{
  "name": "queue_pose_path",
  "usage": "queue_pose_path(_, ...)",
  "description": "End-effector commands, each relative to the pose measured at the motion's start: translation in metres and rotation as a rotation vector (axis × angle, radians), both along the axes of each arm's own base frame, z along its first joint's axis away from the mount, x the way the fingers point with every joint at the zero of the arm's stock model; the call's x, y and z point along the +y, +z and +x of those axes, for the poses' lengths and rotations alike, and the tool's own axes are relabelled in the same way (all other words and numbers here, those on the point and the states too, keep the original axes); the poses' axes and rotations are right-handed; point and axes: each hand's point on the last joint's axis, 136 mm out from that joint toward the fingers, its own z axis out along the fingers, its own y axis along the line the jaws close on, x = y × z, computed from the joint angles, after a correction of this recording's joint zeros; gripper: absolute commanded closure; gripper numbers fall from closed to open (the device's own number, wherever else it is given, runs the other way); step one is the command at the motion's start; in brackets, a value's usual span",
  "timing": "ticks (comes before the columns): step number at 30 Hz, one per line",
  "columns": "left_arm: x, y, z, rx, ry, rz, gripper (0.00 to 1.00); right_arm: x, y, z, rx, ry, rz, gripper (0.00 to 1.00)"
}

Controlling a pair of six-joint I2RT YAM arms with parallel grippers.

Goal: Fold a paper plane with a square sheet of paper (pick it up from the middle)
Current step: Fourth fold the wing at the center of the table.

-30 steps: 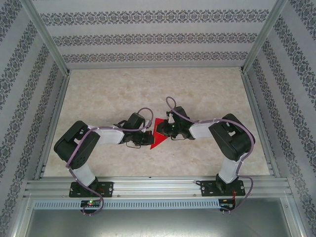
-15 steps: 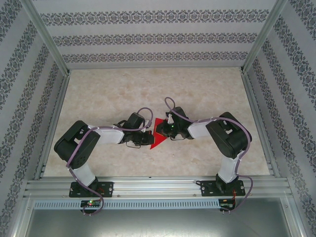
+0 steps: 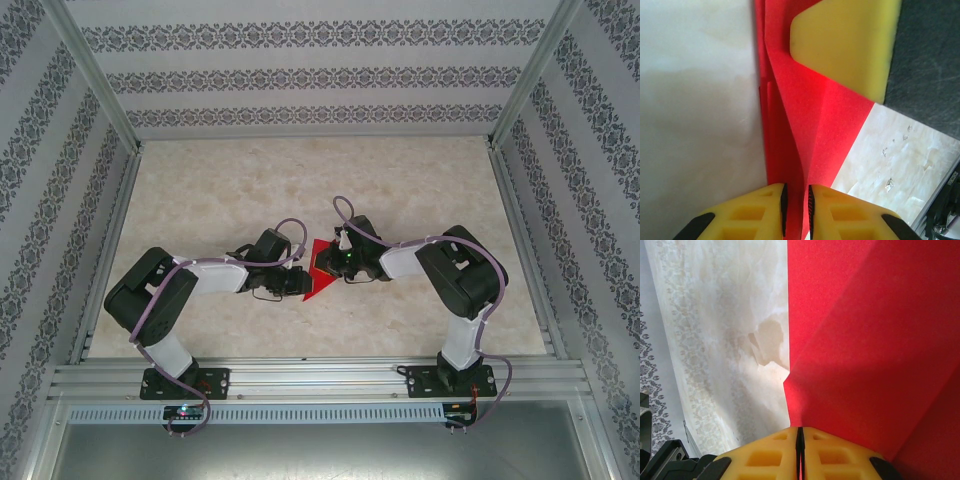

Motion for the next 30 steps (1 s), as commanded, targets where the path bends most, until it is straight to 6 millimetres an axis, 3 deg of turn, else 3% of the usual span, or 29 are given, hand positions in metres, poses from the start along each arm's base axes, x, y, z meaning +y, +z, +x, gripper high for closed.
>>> queue_pose_path(1,0.011,-0.002,-0.006,0.02,0.007,0.032,0.79,-0.014,-0.024,-0.008,0.058,-0.019,-0.07,0.87)
queue_pose_path(13,0.009,0.017,-0.002,-0.026,0.018,-0.002,0.75,-0.015,-0.025,-0.01,0.058,-0.012,-0.076,0.87)
queue_pose_path(30,0.015,-0.007,-0.012,0.06,0.005,0.059,0.91,-0.016,-0.027,-0.011,0.062,-0.01,-0.084,0.87)
